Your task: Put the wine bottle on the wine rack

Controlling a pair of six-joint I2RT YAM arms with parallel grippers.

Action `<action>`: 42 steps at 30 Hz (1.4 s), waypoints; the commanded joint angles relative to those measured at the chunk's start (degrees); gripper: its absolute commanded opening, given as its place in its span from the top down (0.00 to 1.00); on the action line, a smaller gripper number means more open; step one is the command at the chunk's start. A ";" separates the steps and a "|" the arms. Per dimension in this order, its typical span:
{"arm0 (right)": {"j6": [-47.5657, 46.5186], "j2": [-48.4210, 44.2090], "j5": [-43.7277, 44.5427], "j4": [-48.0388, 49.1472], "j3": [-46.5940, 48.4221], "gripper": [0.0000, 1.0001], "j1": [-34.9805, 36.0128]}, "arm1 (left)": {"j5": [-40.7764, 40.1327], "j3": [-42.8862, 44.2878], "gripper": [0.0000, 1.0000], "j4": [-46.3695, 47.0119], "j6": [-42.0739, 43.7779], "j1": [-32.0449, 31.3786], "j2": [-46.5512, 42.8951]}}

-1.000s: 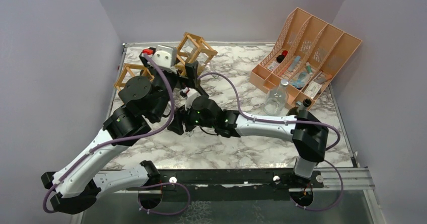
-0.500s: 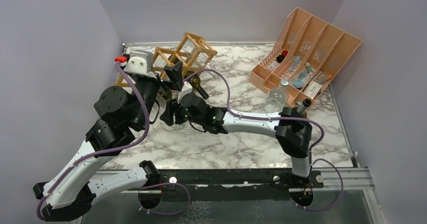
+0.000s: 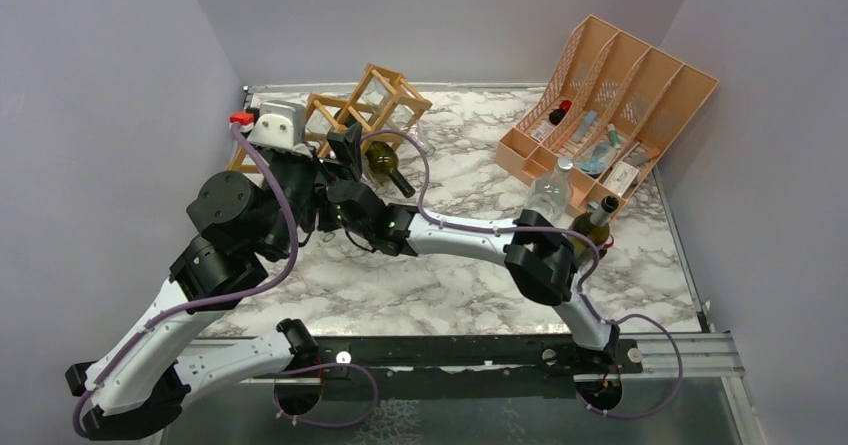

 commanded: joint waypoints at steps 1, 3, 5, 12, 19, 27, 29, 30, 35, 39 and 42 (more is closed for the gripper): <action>0.60 2.68 3.35 2.64 7.23 0.93 0.29 | -1.46 1.12 0.01 -0.80 0.82 -0.08 -0.69; -0.15 3.99 3.60 2.52 9.14 0.89 0.31 | -1.39 1.22 0.01 -0.82 0.83 -0.07 -0.55; -0.67 5.36 3.74 1.98 11.28 0.85 0.26 | -1.32 1.24 0.01 -0.95 0.92 -0.02 -0.61; -2.50 10.89 4.31 -0.73 19.10 0.74 0.27 | -1.34 1.27 0.01 -1.29 1.01 -0.02 -0.70; -2.17 14.57 3.31 -1.02 22.92 0.66 -0.12 | -1.39 1.42 0.01 -1.46 0.93 -0.04 -0.71; 0.19 15.63 1.72 -2.96 24.61 0.44 -0.82 | -1.34 1.27 0.01 -1.64 0.57 -0.02 -0.47; 0.15 15.59 1.61 -3.52 24.81 0.36 -1.02 | -1.26 1.38 0.01 -1.69 0.53 -0.07 -0.38; -0.08 15.50 1.60 -3.69 24.84 0.32 -1.09 | -1.25 1.46 0.01 -1.74 0.44 -0.08 -0.31; -2.48 13.78 1.27 -3.83 23.83 0.12 -1.30 | -1.30 1.93 0.01 -2.21 0.39 -0.03 -0.44; -3.39 11.06 1.02 -2.35 21.19 0.07 -1.58 | -1.38 1.93 0.01 -2.22 0.61 -0.04 -0.44; -4.06 9.26 1.16 -2.21 19.45 0.06 -1.52 | -1.34 4.04 0.01 -2.28 0.86 -0.07 -0.44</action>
